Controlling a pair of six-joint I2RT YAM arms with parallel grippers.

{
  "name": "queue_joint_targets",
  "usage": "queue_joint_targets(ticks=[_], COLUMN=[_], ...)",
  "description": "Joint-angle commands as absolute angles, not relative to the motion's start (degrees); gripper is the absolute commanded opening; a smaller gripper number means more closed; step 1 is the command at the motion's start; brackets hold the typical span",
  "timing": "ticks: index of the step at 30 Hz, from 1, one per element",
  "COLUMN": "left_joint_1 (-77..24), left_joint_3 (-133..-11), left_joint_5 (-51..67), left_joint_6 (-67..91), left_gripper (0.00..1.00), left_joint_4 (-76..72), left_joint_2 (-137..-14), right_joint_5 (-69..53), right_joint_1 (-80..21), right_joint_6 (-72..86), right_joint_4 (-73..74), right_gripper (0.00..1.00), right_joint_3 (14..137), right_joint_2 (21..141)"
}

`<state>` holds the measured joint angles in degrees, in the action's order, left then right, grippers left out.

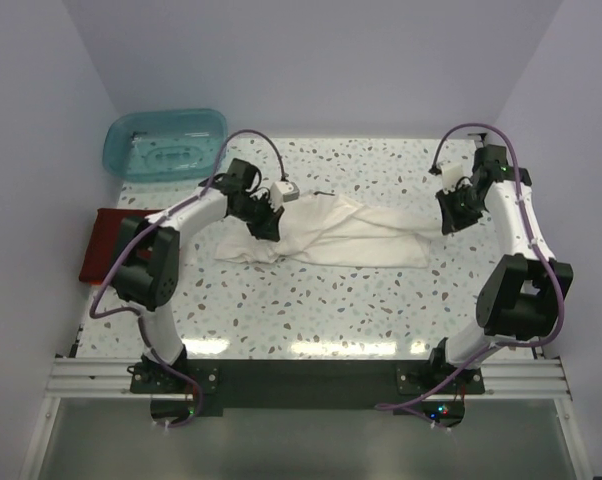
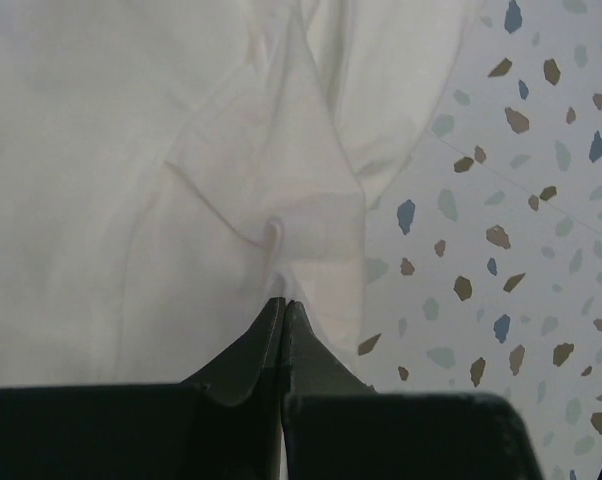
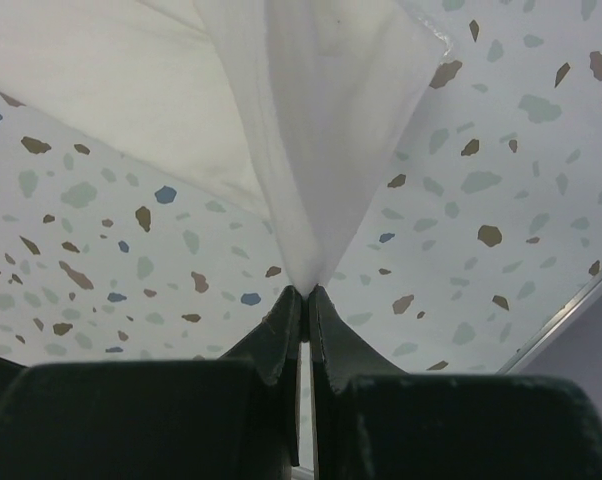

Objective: Fold and stack the t-shirts
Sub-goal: Flatten the tshirt out

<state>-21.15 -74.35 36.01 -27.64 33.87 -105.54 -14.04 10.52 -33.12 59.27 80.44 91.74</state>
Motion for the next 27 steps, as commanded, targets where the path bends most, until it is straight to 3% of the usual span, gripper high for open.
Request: queue_joint_targets(ticks=[1,13,21,27], left_joint_1=[-18.9,-13.4,-11.6,-11.3], left_joint_3=[-79.6,-85.4,-84.3,-83.9], left_joint_5=[36.7,42.5,49.0,49.0], left_joint_6=[-23.4,-23.0,-23.6,-22.5], left_gripper=[0.0,0.0,0.32,0.48], left_joint_4=[28.0,32.9,37.8,38.2], left_joint_2=[-106.4,-110.3,-111.5,-112.6], right_joint_5=[-14.0,-13.4,-13.4,-13.4], right_joint_1=[10.0,9.9,10.0,10.0], right_joint_6=[-31.9,-31.9,-32.6,-33.0], right_joint_4=[59.7,59.2,59.4,59.8], right_gripper=[0.0,0.0,0.0,0.0], right_joint_3=[81.4,80.5,80.6,81.4], right_joint_2=[91.1,90.6,91.1,91.6])
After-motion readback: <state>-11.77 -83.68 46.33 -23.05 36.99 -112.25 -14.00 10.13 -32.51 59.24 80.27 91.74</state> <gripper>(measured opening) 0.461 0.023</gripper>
